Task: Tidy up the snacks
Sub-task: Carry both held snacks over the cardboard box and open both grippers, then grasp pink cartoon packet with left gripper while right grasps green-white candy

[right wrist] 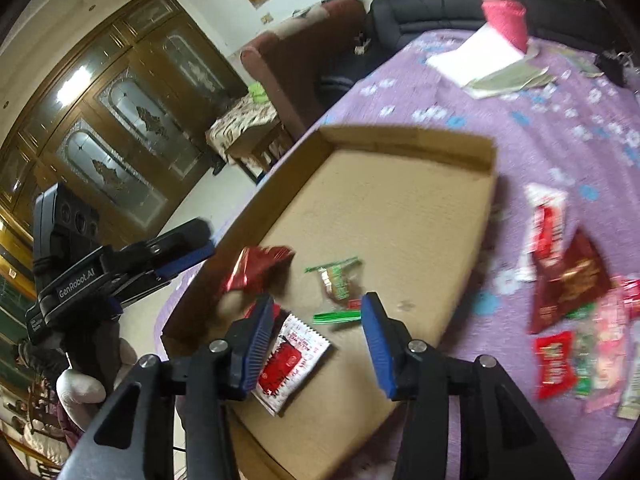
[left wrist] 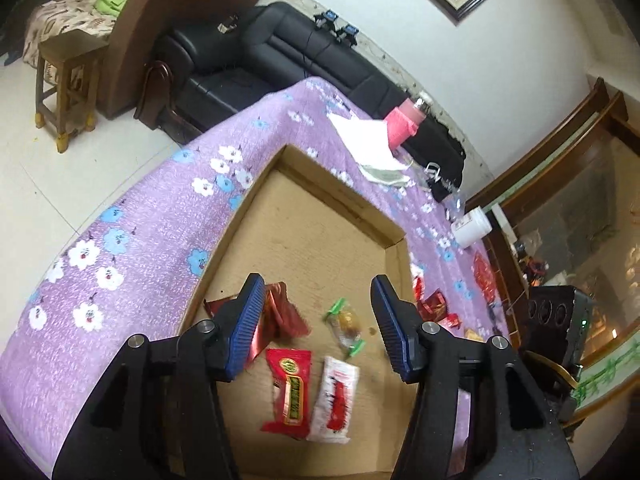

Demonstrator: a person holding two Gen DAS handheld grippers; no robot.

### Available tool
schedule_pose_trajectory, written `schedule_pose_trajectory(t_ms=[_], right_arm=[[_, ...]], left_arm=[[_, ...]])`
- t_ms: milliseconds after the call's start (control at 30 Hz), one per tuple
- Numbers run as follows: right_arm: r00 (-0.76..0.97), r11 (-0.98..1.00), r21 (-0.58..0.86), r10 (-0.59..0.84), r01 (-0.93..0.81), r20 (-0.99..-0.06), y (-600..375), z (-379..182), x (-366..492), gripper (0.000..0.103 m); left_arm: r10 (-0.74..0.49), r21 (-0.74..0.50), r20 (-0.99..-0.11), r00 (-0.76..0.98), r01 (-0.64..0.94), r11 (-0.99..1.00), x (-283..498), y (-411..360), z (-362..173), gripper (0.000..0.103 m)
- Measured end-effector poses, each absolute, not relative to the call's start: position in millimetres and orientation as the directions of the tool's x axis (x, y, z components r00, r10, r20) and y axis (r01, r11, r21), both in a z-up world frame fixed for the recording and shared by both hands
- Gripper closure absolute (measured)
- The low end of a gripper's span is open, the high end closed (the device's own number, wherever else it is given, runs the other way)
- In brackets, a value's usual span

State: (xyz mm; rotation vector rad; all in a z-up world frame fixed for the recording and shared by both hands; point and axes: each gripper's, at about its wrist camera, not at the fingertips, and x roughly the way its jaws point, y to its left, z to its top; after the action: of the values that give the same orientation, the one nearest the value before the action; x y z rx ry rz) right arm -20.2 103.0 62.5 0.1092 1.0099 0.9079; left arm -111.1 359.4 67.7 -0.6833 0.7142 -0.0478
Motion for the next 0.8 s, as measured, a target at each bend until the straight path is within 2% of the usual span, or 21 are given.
schedule_pose_trajectory(t_ms=[133, 233, 300, 533, 800], right_arm=[[0.324, 0.690, 0.417, 0.677, -0.591, -0.661, 56.0, 82.8, -20.5, 0.043], [0.417, 0.750, 0.375, 0.630, -0.545, -0.655, 11.0, 93.5, -15.7, 0.042], [0.464, 0.790, 0.367, 0.594, -0.491, -0.657, -23.3, 94.1, -8.8, 0.042], [0.521, 0.848, 0.422, 0.530, -0.321, -0.669, -113.8, 76.2, 12.0, 0.041], [0.477, 0.862, 0.365, 0.501, -0.353, -0.722, -94.7, 47.4, 18.1, 0.041]], left_arm=[[-0.270, -0.598, -0.550, 0.790, -0.147, 0.788, -124.8, 343.3, 87.1, 0.046], [-0.293, -0.595, -0.521, 0.802, -0.095, 0.798, -132.3, 318.6, 97.8, 0.039], [-0.318, -0.589, -0.516, 0.795, -0.060, 0.806, -131.4, 298.4, 100.0, 0.039], [-0.439, -0.558, -0.574, 0.691, 0.062, 0.828, -116.8, 216.5, 79.2, 0.039], [-0.439, -0.501, -0.633, 0.638, 0.095, 0.860, -114.1, 179.4, 68.4, 0.039]])
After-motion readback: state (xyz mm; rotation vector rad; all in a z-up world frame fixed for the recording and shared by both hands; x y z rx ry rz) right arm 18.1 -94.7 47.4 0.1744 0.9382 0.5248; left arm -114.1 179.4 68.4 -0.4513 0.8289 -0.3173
